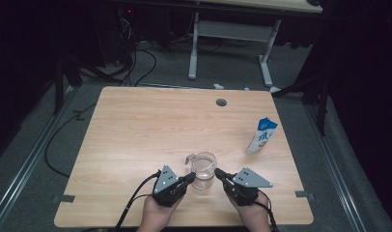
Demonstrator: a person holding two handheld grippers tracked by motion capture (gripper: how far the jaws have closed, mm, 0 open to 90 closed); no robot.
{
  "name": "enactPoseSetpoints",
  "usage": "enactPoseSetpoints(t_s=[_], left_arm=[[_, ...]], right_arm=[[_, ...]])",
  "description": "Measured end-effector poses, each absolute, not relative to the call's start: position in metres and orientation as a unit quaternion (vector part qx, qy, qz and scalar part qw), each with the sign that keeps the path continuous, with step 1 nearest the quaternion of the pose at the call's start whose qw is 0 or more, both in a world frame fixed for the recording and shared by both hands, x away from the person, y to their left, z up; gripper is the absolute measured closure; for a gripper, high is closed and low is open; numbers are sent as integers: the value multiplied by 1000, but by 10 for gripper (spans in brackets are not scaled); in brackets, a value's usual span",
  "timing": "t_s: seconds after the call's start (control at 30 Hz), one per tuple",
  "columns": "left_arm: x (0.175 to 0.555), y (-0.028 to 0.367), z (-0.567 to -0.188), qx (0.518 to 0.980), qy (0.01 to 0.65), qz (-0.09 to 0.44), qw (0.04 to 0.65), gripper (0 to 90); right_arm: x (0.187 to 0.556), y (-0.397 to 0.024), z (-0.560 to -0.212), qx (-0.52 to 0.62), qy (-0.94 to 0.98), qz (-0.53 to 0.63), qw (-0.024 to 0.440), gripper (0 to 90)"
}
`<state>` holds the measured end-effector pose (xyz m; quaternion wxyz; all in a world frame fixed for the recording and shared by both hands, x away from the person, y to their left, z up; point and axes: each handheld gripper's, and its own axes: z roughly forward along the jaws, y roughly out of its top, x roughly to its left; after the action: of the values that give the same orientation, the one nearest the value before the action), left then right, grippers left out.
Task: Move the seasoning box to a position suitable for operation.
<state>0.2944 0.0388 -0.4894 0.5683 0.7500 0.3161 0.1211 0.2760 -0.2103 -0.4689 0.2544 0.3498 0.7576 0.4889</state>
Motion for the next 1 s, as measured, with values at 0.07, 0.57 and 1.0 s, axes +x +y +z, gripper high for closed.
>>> enactPoseSetpoints(t_s=[0.07, 0.57, 1.0], left_arm=[[294, 38, -489, 750, 315, 121, 569, 900], [294, 37, -485, 739, 318, 130, 579, 900], [300, 43, -477, 722, 327, 141, 593, 900]], right_arm=[[276, -210, -469, 350, 758, 490, 253, 898], [280, -200, -475, 344, 763, 488, 247, 898], [280, -201, -476, 343, 760, 493, 247, 898]])
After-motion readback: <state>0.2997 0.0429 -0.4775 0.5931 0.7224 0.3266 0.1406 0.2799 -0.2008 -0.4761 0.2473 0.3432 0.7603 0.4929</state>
